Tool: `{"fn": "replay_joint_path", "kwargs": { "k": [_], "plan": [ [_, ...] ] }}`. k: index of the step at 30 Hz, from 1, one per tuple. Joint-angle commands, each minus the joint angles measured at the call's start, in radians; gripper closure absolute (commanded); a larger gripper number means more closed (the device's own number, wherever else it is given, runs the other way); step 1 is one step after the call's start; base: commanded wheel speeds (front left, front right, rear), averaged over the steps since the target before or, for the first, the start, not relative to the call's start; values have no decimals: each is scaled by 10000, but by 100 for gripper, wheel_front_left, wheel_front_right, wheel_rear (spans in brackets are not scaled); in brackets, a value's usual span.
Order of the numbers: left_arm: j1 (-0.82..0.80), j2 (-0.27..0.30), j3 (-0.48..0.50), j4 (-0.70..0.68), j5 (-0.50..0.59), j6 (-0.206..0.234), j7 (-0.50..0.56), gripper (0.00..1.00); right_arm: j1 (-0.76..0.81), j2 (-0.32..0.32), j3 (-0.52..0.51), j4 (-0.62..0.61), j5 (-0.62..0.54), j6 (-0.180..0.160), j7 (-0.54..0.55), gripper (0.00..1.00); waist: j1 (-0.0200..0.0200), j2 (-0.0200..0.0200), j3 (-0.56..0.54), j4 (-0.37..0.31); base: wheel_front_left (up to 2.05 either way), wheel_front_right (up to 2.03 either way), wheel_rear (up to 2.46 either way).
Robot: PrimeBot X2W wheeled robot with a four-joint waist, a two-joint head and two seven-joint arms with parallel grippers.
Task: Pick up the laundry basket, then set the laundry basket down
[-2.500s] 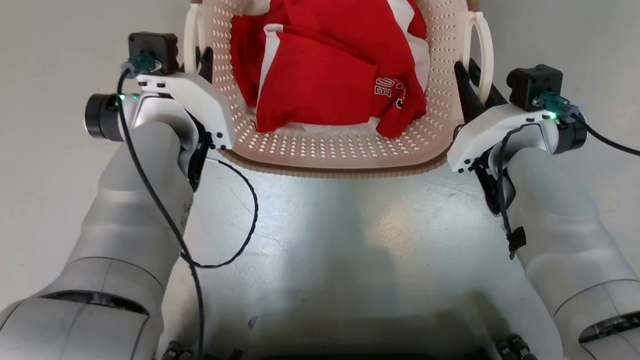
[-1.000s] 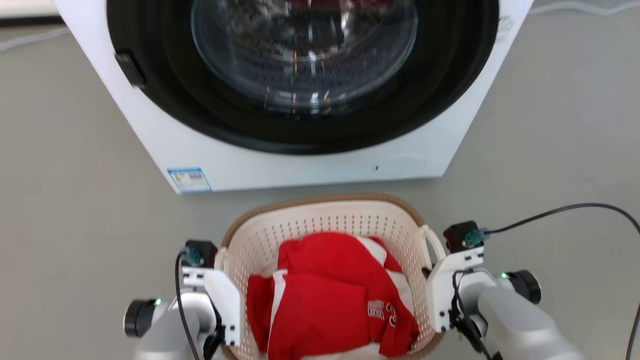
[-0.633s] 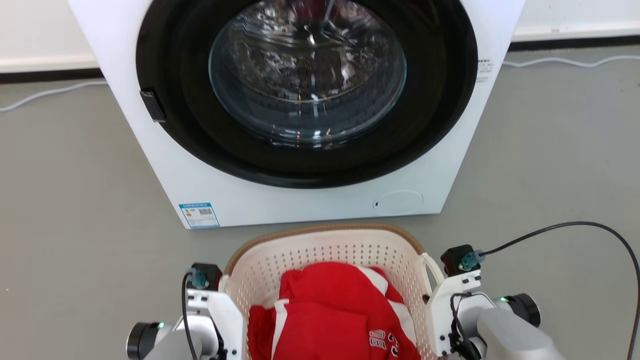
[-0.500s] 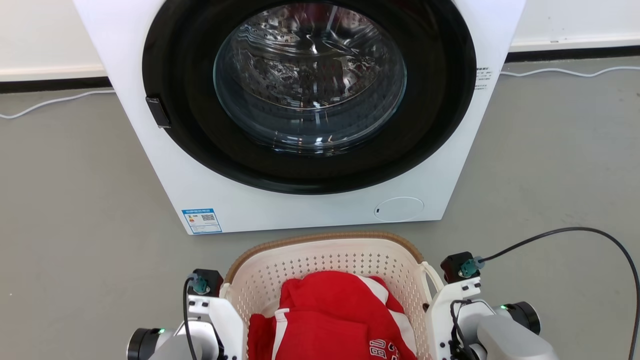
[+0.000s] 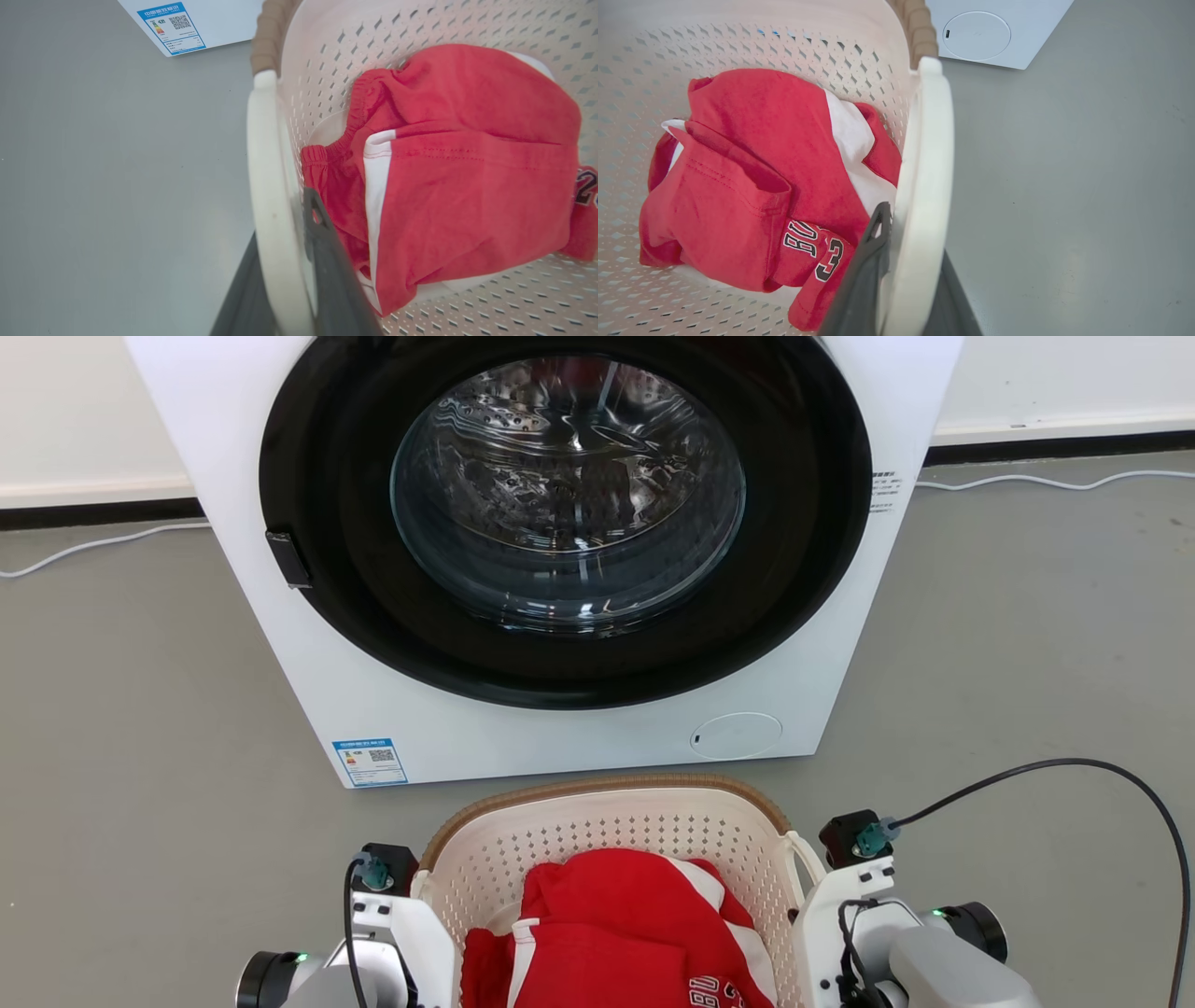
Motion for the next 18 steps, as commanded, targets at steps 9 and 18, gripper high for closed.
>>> {"fn": "replay_joint_path", "kwargs": {
  "k": [9, 18],
  "plan": [
    [-222, 258, -41, -226, -130, -173, -203, 100, -1, 86, 430, -210, 184, 175, -104, 100, 1, 0, -95, -28, 0, 0, 0],
    [-232, 291, -159, -226, -246, -185, -193, 100, -65, 86, 608, -147, 359, 175, -136, 100, 1, 0, -124, -26, 0, 0, 0]
  ]
}}
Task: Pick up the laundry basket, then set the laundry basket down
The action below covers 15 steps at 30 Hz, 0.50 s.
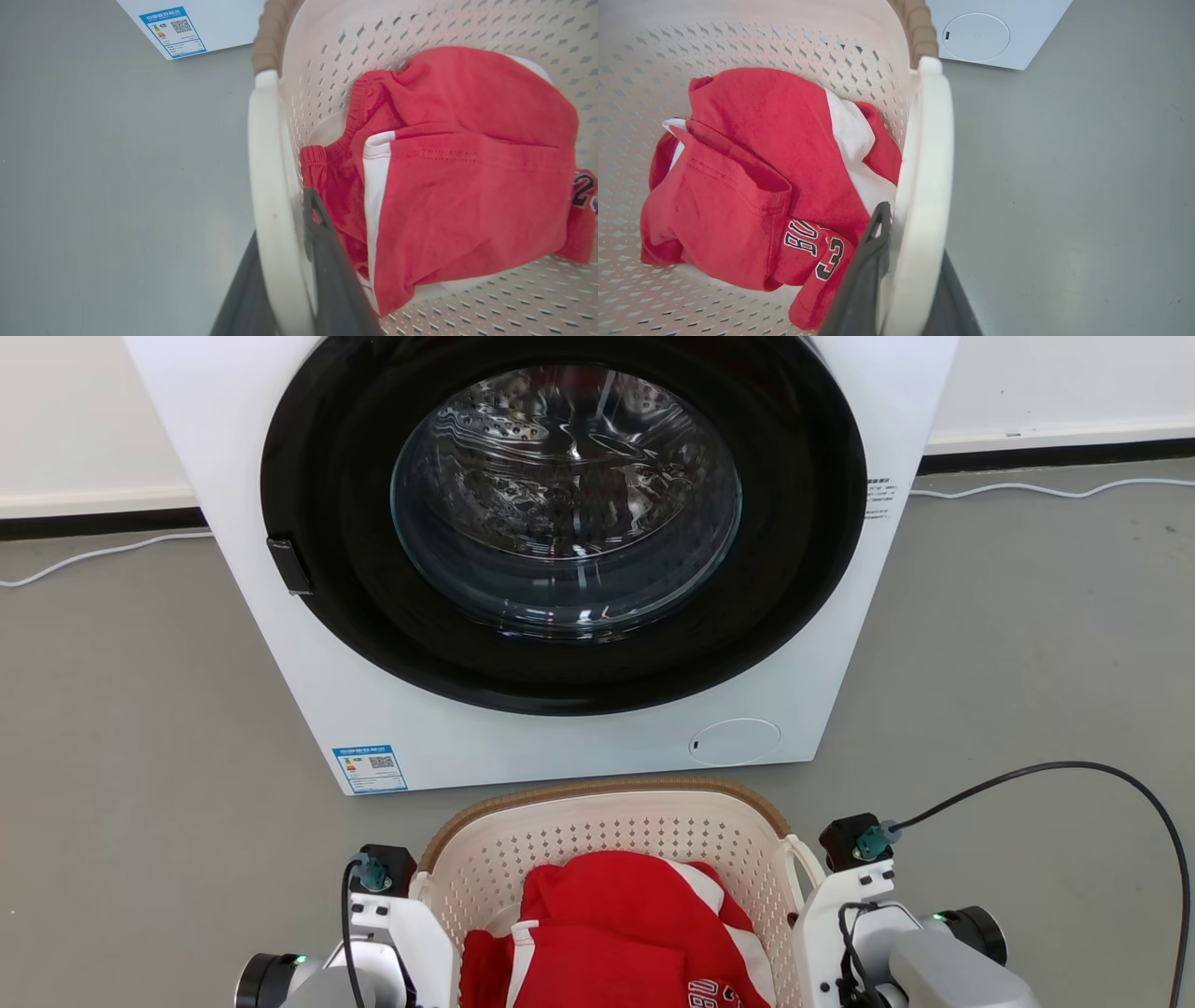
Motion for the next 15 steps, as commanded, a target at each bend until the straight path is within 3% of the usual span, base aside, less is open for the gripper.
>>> {"fn": "replay_joint_path", "kwargs": {
  "k": [1, 15],
  "plan": [
    [-229, 260, 80, -246, 63, -175, -185, 100, -61, 103, 250, -175, -45, 175, -94, 100, 0, -1, -6, -3, 0, 0, 0],
    [-237, 271, -88, -245, -69, -181, -210, 100, -123, 103, 450, -82, 170, 175, -170, 100, 0, -1, 9, -66, 0, 0, 0]
  ]
}}
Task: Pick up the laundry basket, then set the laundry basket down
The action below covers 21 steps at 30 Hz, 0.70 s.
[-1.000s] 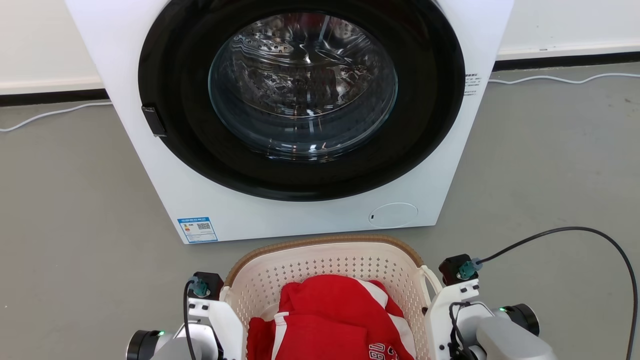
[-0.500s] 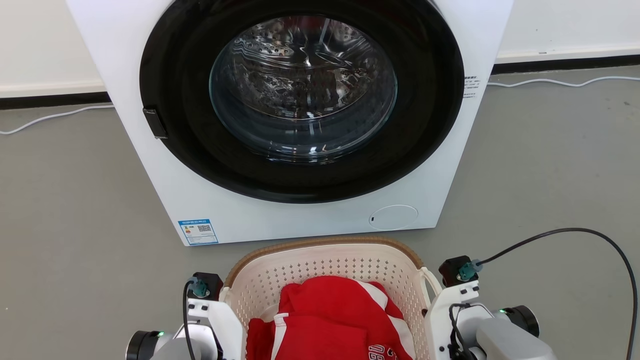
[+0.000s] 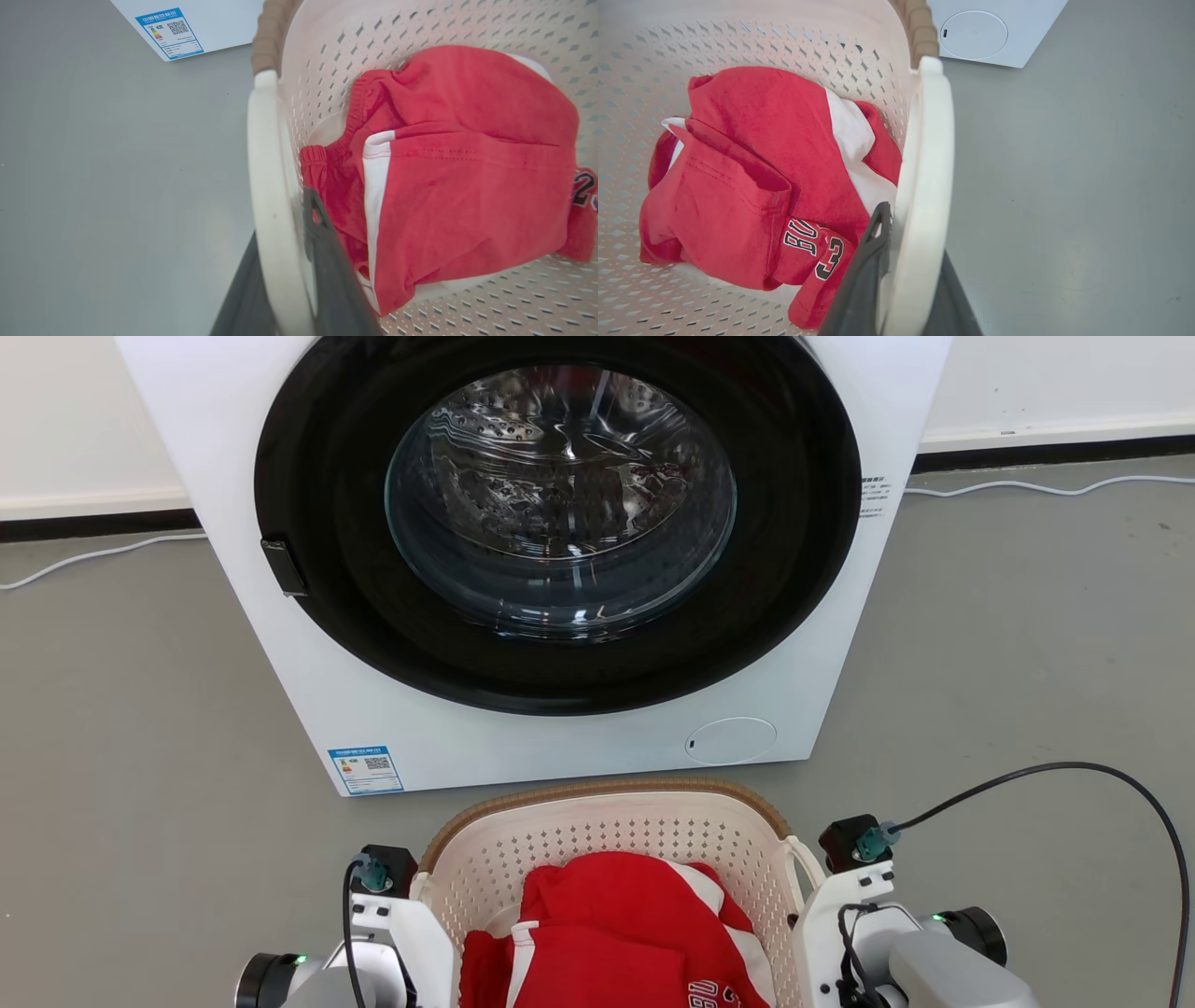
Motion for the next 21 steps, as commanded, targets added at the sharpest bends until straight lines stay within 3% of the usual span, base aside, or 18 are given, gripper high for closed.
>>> {"fn": "replay_joint_path", "kwargs": {
  "k": [1, 21],
  "plan": [
    [-236, 268, 66, -245, 20, -181, -208, 100, -97, 103, 281, -143, -5, 175, -119, 100, 0, 0, 0, -9, 0, 0, 0],
    [-379, 342, -184, -245, -116, -139, -269, 100, -302, 103, 481, -75, 267, 175, -459, 100, 0, 0, 312, -57, 0, 0, 0]
  ]
}}
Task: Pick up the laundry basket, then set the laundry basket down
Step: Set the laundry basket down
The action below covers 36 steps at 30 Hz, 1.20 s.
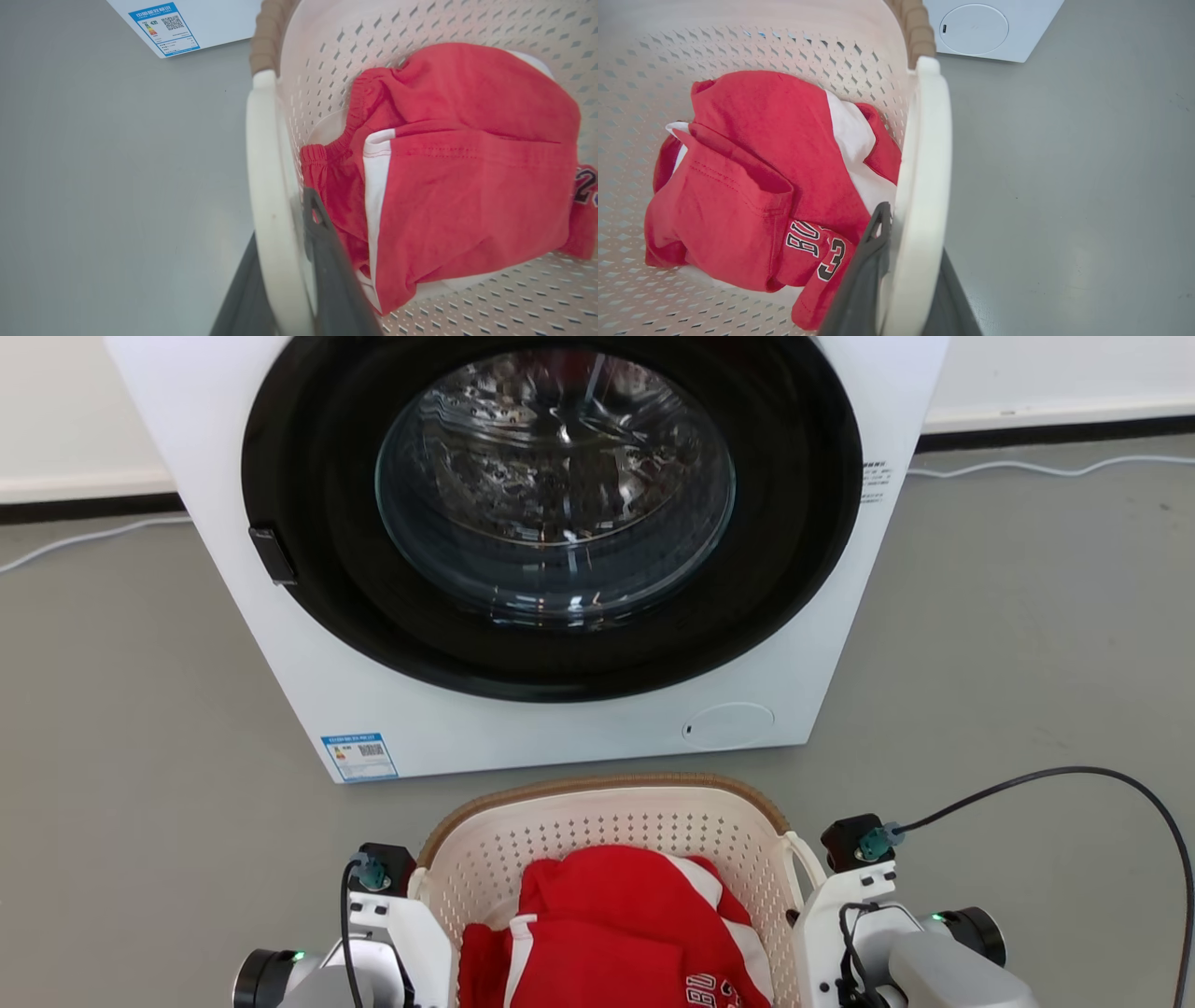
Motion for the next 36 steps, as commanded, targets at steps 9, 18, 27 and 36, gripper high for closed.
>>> {"fn": "replay_joint_path", "kwargs": {
  "k": [9, 18, 27, 36],
  "plan": [
    [-938, 419, 33, -251, 23, 102, -645, 100, -716, 101, 116, 93, -225, 175, -1284, 100, 0, -1, 1298, 34, 0, 0, 0],
    [-1826, 646, -30, -397, 54, 331, -1257, 100, -1450, 101, -9, 235, -438, 175, -2250, 100, 0, -1, 3196, 95, 0, 0, 0],
    [-3023, 806, 75, -573, -52, 594, -1967, 100, -2722, 101, -544, 522, -672, 175, -3561, 100, 0, -1, 5457, 283, 0, 0, 0],
    [-4004, 987, 188, -685, -128, 917, -2697, 100, -3832, -4, -1337, 730, -1469, 175, -3989, 100, 0, -1, 7211, 367, 0, 0, 0]
  ]
}}
